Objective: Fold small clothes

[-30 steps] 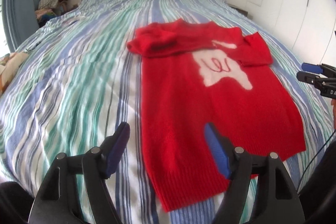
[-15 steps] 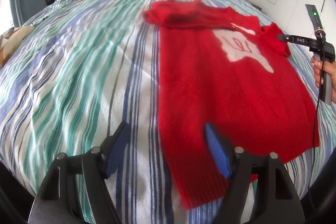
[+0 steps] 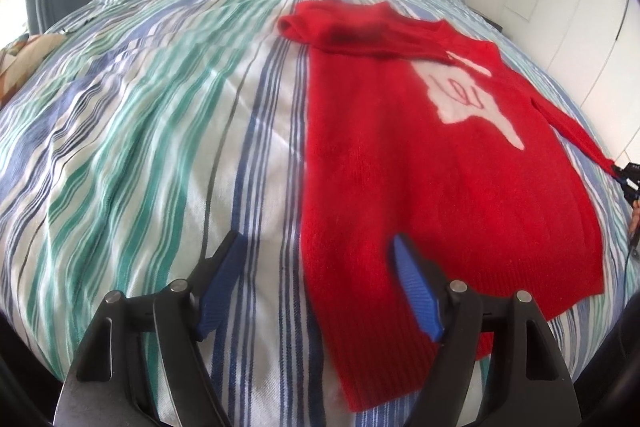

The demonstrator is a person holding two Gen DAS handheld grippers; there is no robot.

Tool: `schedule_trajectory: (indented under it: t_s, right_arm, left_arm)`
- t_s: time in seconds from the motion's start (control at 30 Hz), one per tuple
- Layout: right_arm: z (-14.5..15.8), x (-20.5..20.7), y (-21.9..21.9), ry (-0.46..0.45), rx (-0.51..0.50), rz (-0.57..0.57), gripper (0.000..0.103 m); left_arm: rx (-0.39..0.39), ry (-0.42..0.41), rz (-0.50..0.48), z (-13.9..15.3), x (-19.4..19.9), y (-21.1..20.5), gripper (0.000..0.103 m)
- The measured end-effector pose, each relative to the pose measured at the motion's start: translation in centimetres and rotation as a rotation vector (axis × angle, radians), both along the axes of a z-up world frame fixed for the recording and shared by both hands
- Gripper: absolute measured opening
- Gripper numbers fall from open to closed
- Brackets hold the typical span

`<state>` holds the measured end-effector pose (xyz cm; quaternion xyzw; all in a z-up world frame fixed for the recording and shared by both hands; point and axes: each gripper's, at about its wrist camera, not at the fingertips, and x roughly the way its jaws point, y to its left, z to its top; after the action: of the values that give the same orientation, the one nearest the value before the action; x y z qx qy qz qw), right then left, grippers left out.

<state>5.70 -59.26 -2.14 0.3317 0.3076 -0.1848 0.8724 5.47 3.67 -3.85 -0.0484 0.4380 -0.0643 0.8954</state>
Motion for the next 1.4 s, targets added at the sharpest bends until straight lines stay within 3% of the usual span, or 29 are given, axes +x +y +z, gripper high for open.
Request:
schedule_trajectory:
  t_s: [0.1, 0.3, 0.4, 0.47, 0.6, 0.63, 0.73, 0.87, 1.07, 1.27, 1.33, 1.4]
  right_arm:
    - [-2.3, -0.9, -1.6, -0.092, 0.242, -0.041, 0.009]
    - [-3.3, -0.8, -2.8, -0.142, 0.382, -0.044, 0.021]
    - [-3.9, -0.7, -3.4, -0.149, 0.417, -0.044, 0.022]
    - [-3.6, -0.2, -3.4, -0.106, 0.365, -0.015, 0.004]
    - [-0.2, -0.2, -2.0, 0.08, -0.029, -0.106, 0.004]
    - [-0.2, -0.4, -2.2, 0.11, -0.067, -0.13, 0.004]
    - [-1.6, -0.2, -2.7, 0.186, -0.051, -0.131, 0.003]
    - [-1.6, 0.2, -2.2, 0.208, -0.097, -0.135, 0.004]
    - [-1.6, -1.6, -2.8, 0.156, -0.038, -0.173, 0.004]
    - [0.2, -5.0, -3.4, 0.122, -0.08, -0.313, 0.007]
    - [1.9, -4.8, -2.3, 0.065, -0.16, -0.262, 0.013]
    - [2.9, -3.5, -0.5, 0.0, -0.192, -0.114, 0.014]
  left_arm:
    - [0.009, -0.006, -0.002, -0.1, -0.1, -0.1, 0.078]
    - [0.021, -0.013, -0.004, -0.4, 0.0, -0.4, 0.083]
    - [0.034, -0.018, -0.007, -0.5, 0.0, -0.7, 0.085]
    - [0.042, -0.021, -0.009, -0.6, -0.1, -0.7, 0.085]
    - [0.044, -0.021, -0.01, -0.6, -0.2, -0.6, 0.085]
    - [0.044, -0.02, -0.01, -0.7, -0.1, -0.6, 0.085]
    - [0.053, -0.019, -0.012, -0.8, 0.0, -0.7, 0.086]
    - [0.063, -0.021, -0.014, -0.8, 0.0, -0.8, 0.087]
    - [0.061, -0.018, -0.01, -0.8, 0.0, -0.8, 0.088]
    - [0.058, -0.015, -0.007, -0.8, -0.1, -0.8, 0.088]
    - [0.056, -0.012, -0.007, -0.8, -0.1, -0.8, 0.09]
    - [0.057, -0.007, -0.008, -0.8, -0.1, -0.8, 0.092]
